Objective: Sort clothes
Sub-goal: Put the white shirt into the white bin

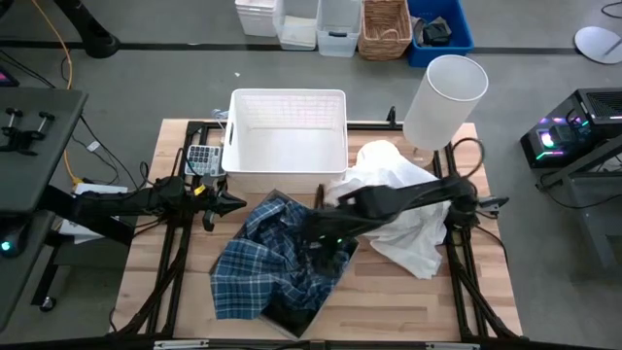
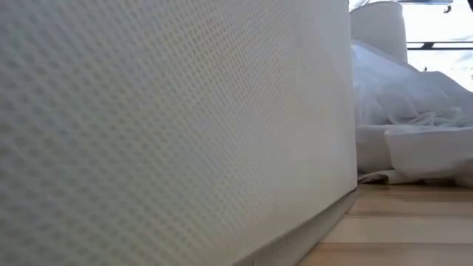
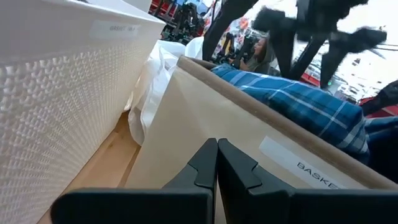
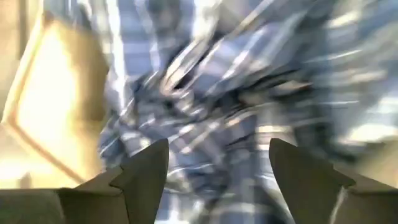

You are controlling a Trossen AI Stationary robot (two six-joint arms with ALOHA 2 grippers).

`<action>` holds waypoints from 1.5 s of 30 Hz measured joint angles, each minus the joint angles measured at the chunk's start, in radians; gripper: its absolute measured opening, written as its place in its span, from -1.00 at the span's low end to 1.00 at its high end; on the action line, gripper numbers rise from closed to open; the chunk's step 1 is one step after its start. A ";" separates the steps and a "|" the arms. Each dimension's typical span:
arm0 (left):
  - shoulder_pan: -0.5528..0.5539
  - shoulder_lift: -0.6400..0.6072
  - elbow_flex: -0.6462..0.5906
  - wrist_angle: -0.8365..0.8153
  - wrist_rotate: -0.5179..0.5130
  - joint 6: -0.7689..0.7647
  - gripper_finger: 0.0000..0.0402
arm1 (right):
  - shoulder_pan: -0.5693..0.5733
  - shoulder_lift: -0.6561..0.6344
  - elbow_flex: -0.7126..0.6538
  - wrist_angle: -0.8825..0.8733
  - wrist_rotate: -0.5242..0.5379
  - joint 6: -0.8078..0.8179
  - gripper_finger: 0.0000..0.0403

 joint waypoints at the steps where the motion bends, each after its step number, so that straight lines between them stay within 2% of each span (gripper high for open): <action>1: 0.000 0.000 0.000 -0.001 0.000 0.000 -1.00 | 0.006 -0.025 0.000 -0.019 0.068 0.014 0.36; 4: 0.000 0.000 0.000 -0.001 0.000 0.000 -1.00 | 0.007 -0.086 0.000 -0.148 0.269 0.107 0.36; 7: 0.000 0.000 0.000 -0.001 0.000 0.000 -1.00 | -0.010 -0.114 -0.007 -0.356 0.355 0.231 0.36; 9: 0.000 0.000 0.000 -0.001 0.000 0.000 -1.00 | -0.022 -0.151 -0.083 -0.348 0.348 0.243 0.36; 11: 0.000 0.000 0.000 -0.002 0.000 0.000 -1.00 | -0.026 -0.212 -0.202 -0.313 0.324 0.227 0.36; 14: 0.000 0.002 0.000 -0.002 0.000 0.000 -1.00 | -0.051 -0.305 -0.422 -0.361 0.349 0.262 0.34; 18: 0.000 0.006 0.001 -0.007 0.000 0.000 -1.00 | -0.100 -0.457 -0.696 -0.205 0.358 0.314 0.26; 21: 0.000 0.006 0.001 -0.006 0.000 0.000 -1.00 | -0.111 -0.585 -0.797 -0.188 0.370 0.321 0.20; 25: 0.000 0.008 0.001 -0.002 0.000 0.000 -1.00 | -0.188 -0.687 -0.896 -0.199 0.384 0.357 0.14; 28: 0.000 0.008 0.001 -0.002 0.000 0.000 -1.00 | -0.243 -0.746 -0.968 -0.184 0.374 0.386 0.13; 31: 0.000 0.008 0.001 -0.001 0.000 0.000 -1.00 | -0.296 -0.761 -1.023 -0.119 0.291 0.382 0.16; 35: 0.000 0.008 0.001 -0.001 0.000 0.000 -1.00 | -0.341 -0.775 -1.058 -0.050 0.202 0.353 0.26; 38: 0.000 0.008 0.001 -0.001 0.000 0.000 -1.00 | -0.378 -0.767 -1.103 0.002 0.188 0.347 0.36; 41: 0.000 0.008 0.001 -0.002 0.000 0.000 -1.00 | -0.419 -0.769 -1.186 0.090 0.128 0.351 0.46; 45: 0.000 0.008 0.001 -0.002 0.000 0.000 -1.00 | -0.452 -0.769 -1.354 0.218 0.122 0.315 0.54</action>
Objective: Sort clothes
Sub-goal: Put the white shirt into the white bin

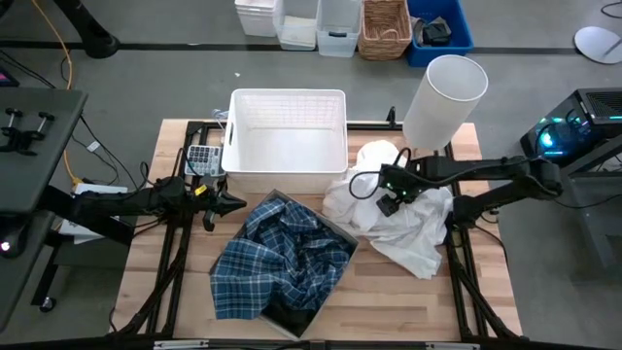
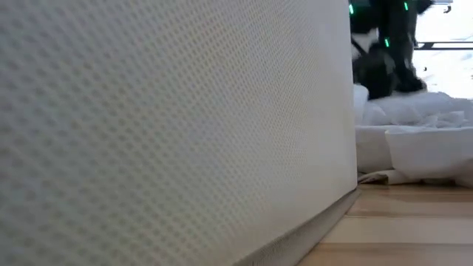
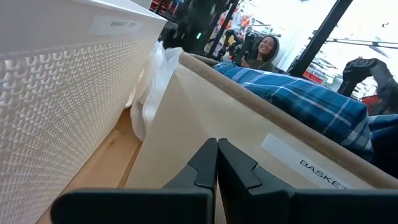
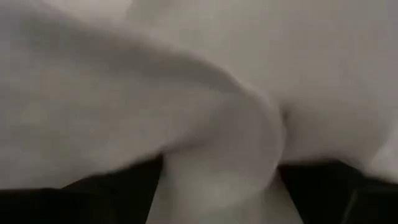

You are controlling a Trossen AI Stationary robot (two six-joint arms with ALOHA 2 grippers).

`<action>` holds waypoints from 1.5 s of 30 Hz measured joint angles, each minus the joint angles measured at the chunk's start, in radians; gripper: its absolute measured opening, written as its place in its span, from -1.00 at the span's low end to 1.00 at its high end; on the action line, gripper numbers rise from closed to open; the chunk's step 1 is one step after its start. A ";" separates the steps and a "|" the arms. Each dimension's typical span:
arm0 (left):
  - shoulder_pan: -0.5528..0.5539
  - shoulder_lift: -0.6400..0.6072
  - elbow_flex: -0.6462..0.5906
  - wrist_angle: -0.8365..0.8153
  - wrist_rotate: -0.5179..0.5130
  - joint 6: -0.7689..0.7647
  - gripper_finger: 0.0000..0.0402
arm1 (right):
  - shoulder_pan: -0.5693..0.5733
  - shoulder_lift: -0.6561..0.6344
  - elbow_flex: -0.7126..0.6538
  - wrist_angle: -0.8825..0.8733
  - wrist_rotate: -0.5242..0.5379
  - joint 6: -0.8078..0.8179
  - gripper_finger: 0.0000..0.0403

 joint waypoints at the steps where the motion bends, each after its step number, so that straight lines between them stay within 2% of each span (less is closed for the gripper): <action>1: 0.000 0.000 0.000 0.000 0.000 0.000 -1.00 | -0.007 0.000 -0.054 0.045 0.005 -0.004 0.55; 5: 0.000 0.000 0.000 0.000 0.000 0.000 -1.00 | -0.021 -0.003 -0.252 0.240 -0.027 0.038 0.50; 7: 0.000 0.000 0.000 0.000 0.000 0.000 -1.00 | -0.002 -0.015 -0.297 0.272 -0.046 0.041 0.32; 9: 0.000 0.000 0.000 0.000 0.000 0.000 -1.00 | 0.050 -0.040 -0.307 0.266 -0.040 0.017 -0.10; 11: 0.000 0.000 0.000 0.000 0.000 0.000 -1.00 | 0.107 -0.091 -0.276 0.208 -0.043 -0.027 -0.66; 12: 0.000 0.000 0.000 0.000 0.000 0.000 -1.00 | 0.135 -0.120 -0.252 0.170 -0.041 -0.037 -0.81; 14: 0.000 0.000 0.000 0.000 0.000 0.000 -1.00 | 0.187 -0.189 -0.152 0.067 -0.012 -0.018 -0.85; 19: 0.000 0.000 0.000 -0.001 0.000 0.000 -1.00 | 0.303 -0.306 0.219 -0.189 0.127 0.025 -0.85; 22: 0.000 0.000 0.000 0.000 0.000 0.000 -1.00 | 0.337 -0.333 0.455 -0.225 0.252 0.044 -0.85; 24: 0.000 0.000 0.000 0.000 0.000 0.000 -1.00 | 0.346 -0.332 0.580 -0.188 0.344 0.022 -0.85; 28: 0.000 0.000 0.000 0.000 0.000 0.000 -1.00 | 0.343 -0.298 0.730 0.086 0.489 -0.138 -0.85; 32: 0.000 0.000 0.000 0.000 0.000 0.000 -1.00 | 0.291 -0.199 0.796 0.486 0.512 -0.387 -0.85; 36: 0.000 0.000 0.000 0.000 0.000 0.000 -1.00 | 0.202 -0.027 0.861 0.922 0.397 -0.603 -0.85; 39: 0.000 0.000 0.000 0.000 0.000 0.000 -1.00 | 0.138 0.126 0.930 1.196 0.321 -0.704 -0.85; 42: 0.000 0.000 0.000 0.000 0.000 0.000 -1.00 | 0.064 0.278 1.038 1.402 0.255 -0.715 -0.85; 45: 0.000 0.000 0.000 0.000 0.000 0.000 -1.00 | -0.003 0.453 1.182 1.624 0.145 -0.657 -0.85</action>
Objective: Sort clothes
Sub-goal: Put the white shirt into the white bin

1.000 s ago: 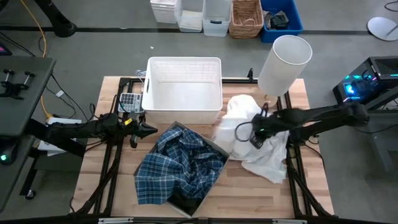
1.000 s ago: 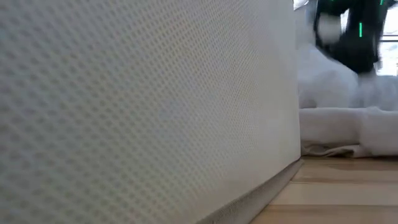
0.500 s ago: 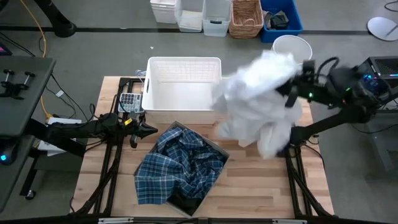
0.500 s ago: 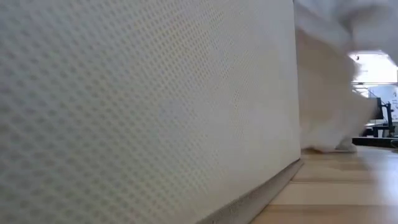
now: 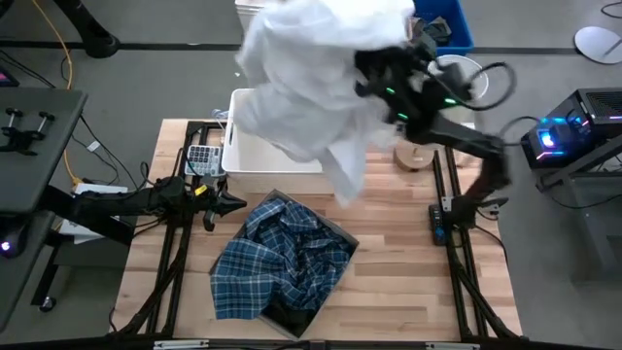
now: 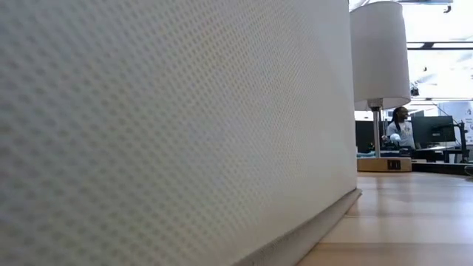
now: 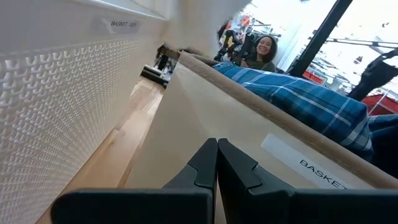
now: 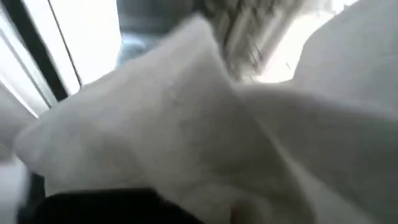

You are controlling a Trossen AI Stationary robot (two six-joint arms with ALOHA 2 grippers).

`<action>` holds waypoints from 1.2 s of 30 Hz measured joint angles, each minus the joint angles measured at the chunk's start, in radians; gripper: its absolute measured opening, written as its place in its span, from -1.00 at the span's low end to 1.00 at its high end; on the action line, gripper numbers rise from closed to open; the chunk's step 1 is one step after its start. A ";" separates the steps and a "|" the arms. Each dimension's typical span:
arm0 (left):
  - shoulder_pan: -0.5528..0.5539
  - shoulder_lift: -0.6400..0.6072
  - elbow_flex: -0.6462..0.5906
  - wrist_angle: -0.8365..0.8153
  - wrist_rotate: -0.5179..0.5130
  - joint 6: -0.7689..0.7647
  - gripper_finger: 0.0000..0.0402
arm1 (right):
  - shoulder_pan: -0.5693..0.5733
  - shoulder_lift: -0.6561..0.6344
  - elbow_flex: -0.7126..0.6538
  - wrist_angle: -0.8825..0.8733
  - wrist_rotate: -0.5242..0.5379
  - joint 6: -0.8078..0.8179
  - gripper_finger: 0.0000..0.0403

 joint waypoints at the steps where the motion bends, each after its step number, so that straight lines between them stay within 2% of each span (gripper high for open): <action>1: 0.000 0.000 0.000 0.000 0.000 0.000 -1.00 | -0.017 0.061 0.059 0.054 -0.028 0.002 -0.85; 7: 0.000 0.000 0.000 0.000 0.000 0.000 -1.00 | -0.103 0.339 0.345 0.044 -0.097 0.081 -0.85; 10: 0.000 0.000 0.000 0.000 0.000 0.000 -1.00 | -0.158 0.380 0.263 0.092 -0.113 0.170 -0.85; 13: 0.000 0.000 0.000 0.000 0.000 0.000 -1.00 | -0.201 0.394 0.159 0.017 -0.146 0.228 -0.85; 18: 0.000 0.000 0.000 0.000 0.000 0.000 -1.00 | -0.220 0.399 -0.059 -0.097 -0.129 0.229 -0.85; 22: 0.000 0.000 0.000 0.000 0.000 0.000 -1.00 | -0.215 0.394 -0.141 -0.369 -0.136 0.311 -0.85; 30: 0.000 0.000 0.000 0.000 0.000 0.000 -1.00 | -0.161 0.372 -0.109 -0.955 -0.191 0.250 -0.82; 32: 0.000 0.000 0.000 0.000 0.000 0.000 -1.00 | -0.159 0.369 -0.064 -1.109 -0.214 0.223 -0.65; 34: 0.000 0.000 0.000 0.000 0.000 0.000 -1.00 | -0.161 0.368 -0.022 -1.283 -0.235 0.160 -0.40; 36: 0.000 0.000 0.000 0.000 0.000 0.000 -1.00 | -0.156 0.369 0.005 -1.386 -0.211 0.111 -0.14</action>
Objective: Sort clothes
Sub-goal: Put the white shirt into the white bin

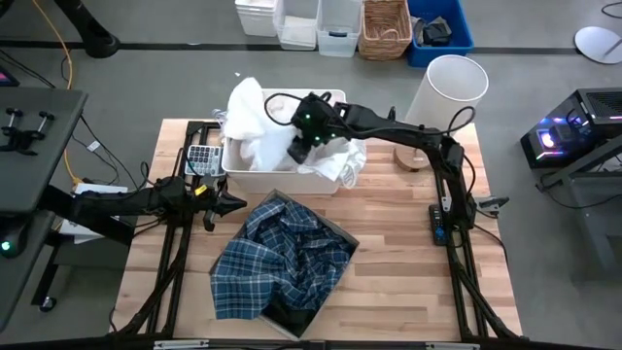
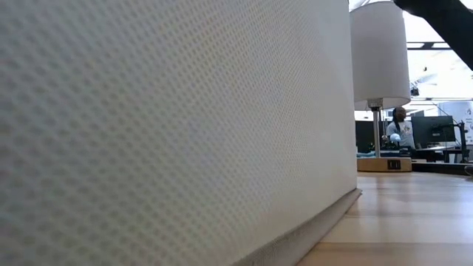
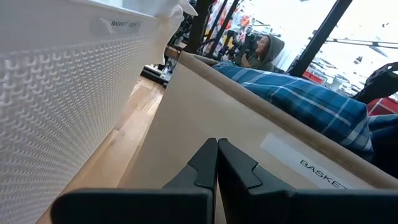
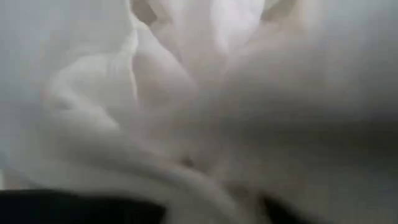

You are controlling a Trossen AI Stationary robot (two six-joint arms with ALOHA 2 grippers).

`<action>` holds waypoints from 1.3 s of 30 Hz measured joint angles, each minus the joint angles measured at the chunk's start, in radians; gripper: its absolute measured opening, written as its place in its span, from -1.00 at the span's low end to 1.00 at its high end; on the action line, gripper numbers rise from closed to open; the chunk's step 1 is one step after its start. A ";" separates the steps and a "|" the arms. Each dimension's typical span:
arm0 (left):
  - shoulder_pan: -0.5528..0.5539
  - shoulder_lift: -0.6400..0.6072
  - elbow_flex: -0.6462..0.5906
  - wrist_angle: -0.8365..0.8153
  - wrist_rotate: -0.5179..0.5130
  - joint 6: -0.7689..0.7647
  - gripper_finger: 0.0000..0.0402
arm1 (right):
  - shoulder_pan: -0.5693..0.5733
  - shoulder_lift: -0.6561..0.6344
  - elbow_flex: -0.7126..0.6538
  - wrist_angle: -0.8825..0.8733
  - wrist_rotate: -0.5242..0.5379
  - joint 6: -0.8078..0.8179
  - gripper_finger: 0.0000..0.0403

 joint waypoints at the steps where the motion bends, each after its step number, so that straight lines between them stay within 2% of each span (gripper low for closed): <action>1: 0.000 0.000 0.000 0.000 0.000 0.000 -1.00 | 0.003 -0.001 0.019 -0.040 0.015 -0.023 0.00; 5: 0.000 0.000 0.000 0.000 0.000 0.000 -1.00 | 0.003 -0.016 0.139 -0.249 0.033 -0.184 0.40; 8: 0.000 0.000 0.000 0.000 0.000 0.000 -1.00 | -0.013 -0.022 0.231 -0.404 0.078 -0.274 0.48; 11: 0.000 0.000 0.000 0.000 0.000 0.000 -1.00 | -0.041 -0.023 0.283 -0.501 0.082 -0.377 0.46; 13: 0.000 0.000 0.000 0.000 0.000 0.000 -1.00 | -0.065 -0.035 0.290 -0.486 0.030 -0.412 0.40; 16: 0.000 0.000 0.000 0.000 0.000 0.000 -1.00 | -0.099 -0.048 0.289 -0.347 -0.062 -0.439 0.31; 21: 0.000 0.000 0.000 0.000 0.000 0.000 -1.00 | -0.131 0.000 0.289 -0.101 -0.143 -0.245 0.25; 23: 0.000 0.000 0.000 0.000 0.000 0.000 -1.00 | -0.128 0.018 0.287 -0.112 -0.157 -0.256 0.25; 27: 0.000 0.000 0.000 0.000 0.000 0.000 -1.00 | -0.128 0.004 0.286 -0.280 -0.166 -0.354 0.25; 30: 0.000 0.000 0.000 0.000 0.000 0.000 -1.00 | -0.137 -0.031 0.286 -0.409 -0.131 -0.354 0.25; 33: 0.000 0.000 0.000 0.000 0.000 0.000 -1.00 | -0.136 -0.067 0.286 -0.525 -0.018 -0.345 0.25; 39: 0.000 0.000 0.000 -0.001 0.000 0.000 -1.00 | -0.112 -0.139 0.287 -0.702 0.106 -0.224 0.25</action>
